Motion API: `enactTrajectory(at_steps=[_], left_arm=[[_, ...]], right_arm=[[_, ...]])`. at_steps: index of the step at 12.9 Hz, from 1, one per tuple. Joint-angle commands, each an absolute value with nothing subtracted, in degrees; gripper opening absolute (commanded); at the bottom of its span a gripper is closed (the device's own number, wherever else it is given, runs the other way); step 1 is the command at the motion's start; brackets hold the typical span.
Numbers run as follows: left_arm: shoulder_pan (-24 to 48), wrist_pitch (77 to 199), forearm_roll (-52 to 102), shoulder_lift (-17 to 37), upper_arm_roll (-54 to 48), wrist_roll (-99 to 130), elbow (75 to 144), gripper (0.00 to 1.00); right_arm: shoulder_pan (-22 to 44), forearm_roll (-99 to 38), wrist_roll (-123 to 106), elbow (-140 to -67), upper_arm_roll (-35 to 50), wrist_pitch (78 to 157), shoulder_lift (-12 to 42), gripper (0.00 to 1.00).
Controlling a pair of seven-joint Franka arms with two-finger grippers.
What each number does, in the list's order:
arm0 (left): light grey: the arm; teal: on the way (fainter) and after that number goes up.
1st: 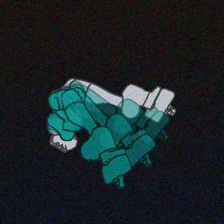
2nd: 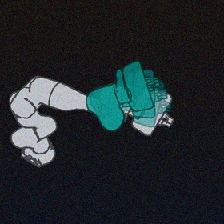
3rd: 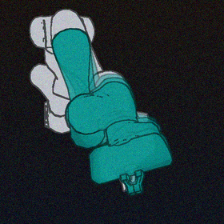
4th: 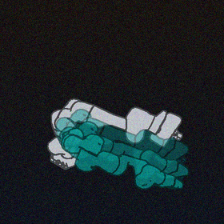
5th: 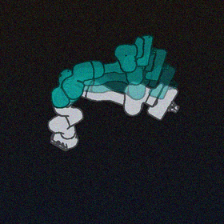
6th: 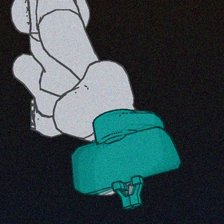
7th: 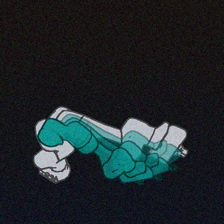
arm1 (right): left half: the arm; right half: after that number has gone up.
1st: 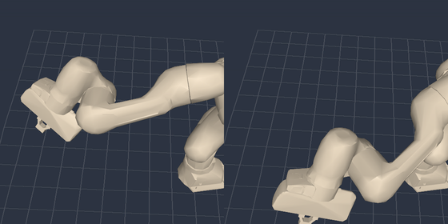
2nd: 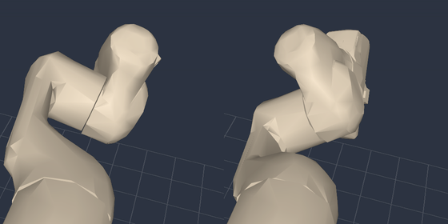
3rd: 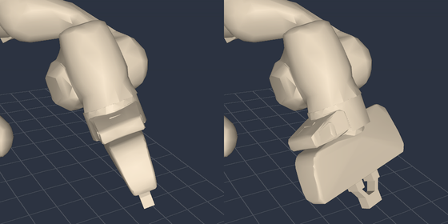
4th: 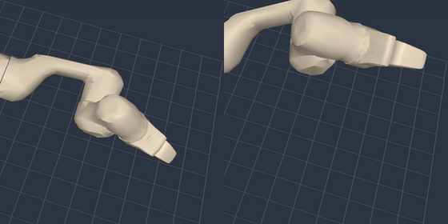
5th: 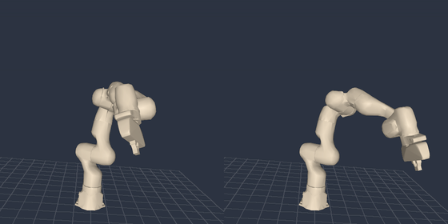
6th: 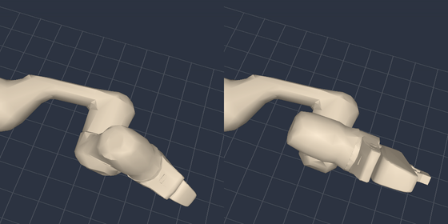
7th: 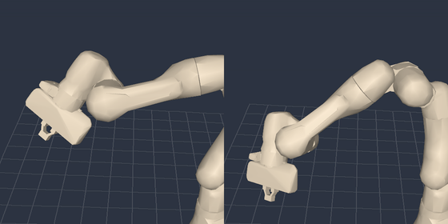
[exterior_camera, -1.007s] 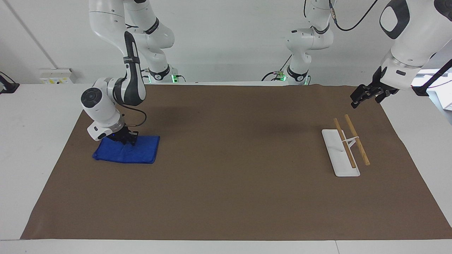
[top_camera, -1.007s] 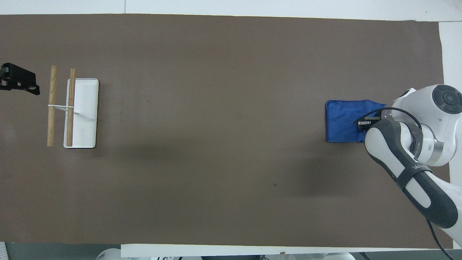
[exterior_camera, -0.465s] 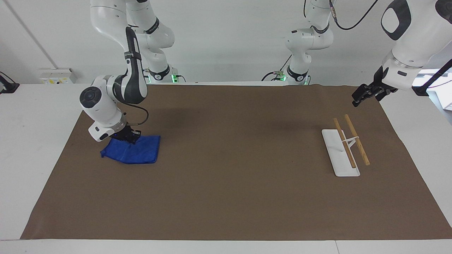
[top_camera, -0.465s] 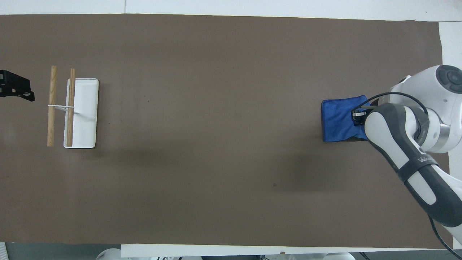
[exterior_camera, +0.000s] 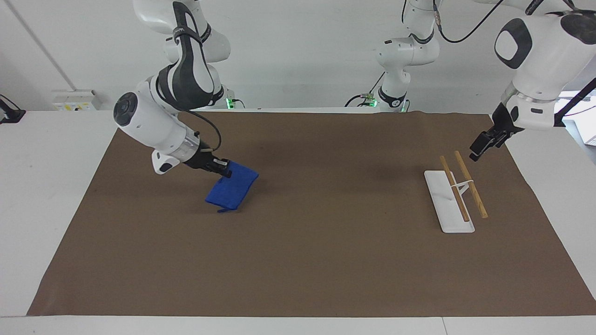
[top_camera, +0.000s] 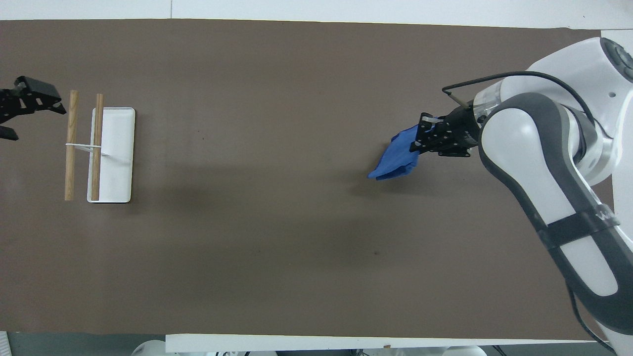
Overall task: Right arm passes towel to left arm to hang
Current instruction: 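Lift the towel with the right gripper while the left gripper approaches, then grasp the towel with the left gripper while the right gripper releases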
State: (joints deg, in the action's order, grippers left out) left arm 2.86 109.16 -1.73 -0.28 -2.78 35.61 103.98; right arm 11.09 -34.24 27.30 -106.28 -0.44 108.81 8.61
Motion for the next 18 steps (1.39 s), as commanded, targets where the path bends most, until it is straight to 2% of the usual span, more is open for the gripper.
enactTrajectory(at_steps=[1, 4, 7, 10, 11, 14, 17, 18], left_arm=[[10.7, 117.2, -1.5, 1.0, -2.5, 53.8, 108.7, 1.0], [20.5, 120.9, -1.5, 3.3, -2.5, 74.3, 108.7, 1.0], [27.7, 120.6, -1.6, 3.5, -2.5, 84.5, 108.9, 0.98], [29.4, 120.1, -1.5, 3.4, -2.6, 84.5, 109.1, 0.81], [30.1, 119.4, -1.5, 3.2, -2.6, 84.5, 109.7, 0.79], [31.3, 118.7, -1.6, 2.6, -2.6, 84.5, 110.6, 0.65], [31.5, 118.2, -1.5, 2.5, -2.9, 84.5, 110.8, 0.61], [32.2, 117.2, -1.5, 2.4, -2.9, 84.6, 110.7, 0.55]], right_arm=[[15.8, -43.2, 39.8, -105.3, -0.6, 112.2, 9.2, 0.0], [22.7, -53.8, 53.0, -105.7, -0.6, 120.4, 9.4, 0.0], [26.7, -56.9, 61.8, -105.9, -0.6, 125.5, 9.8, 0.0], [27.9, -57.7, 62.5, -106.4, -0.6, 125.8, 9.7, 0.0], [28.1, -57.7, 62.5, -106.5, -0.6, 125.8, 9.6, 0.0], [28.1, -57.7, 62.5, -106.5, -0.6, 125.8, 9.6, 0.0], [28.1, -57.7, 62.4, -106.6, -0.6, 125.8, 9.6, 0.0], [28.1, -57.7, 62.4, -107.0, -0.6, 125.8, 9.6, 0.0]])
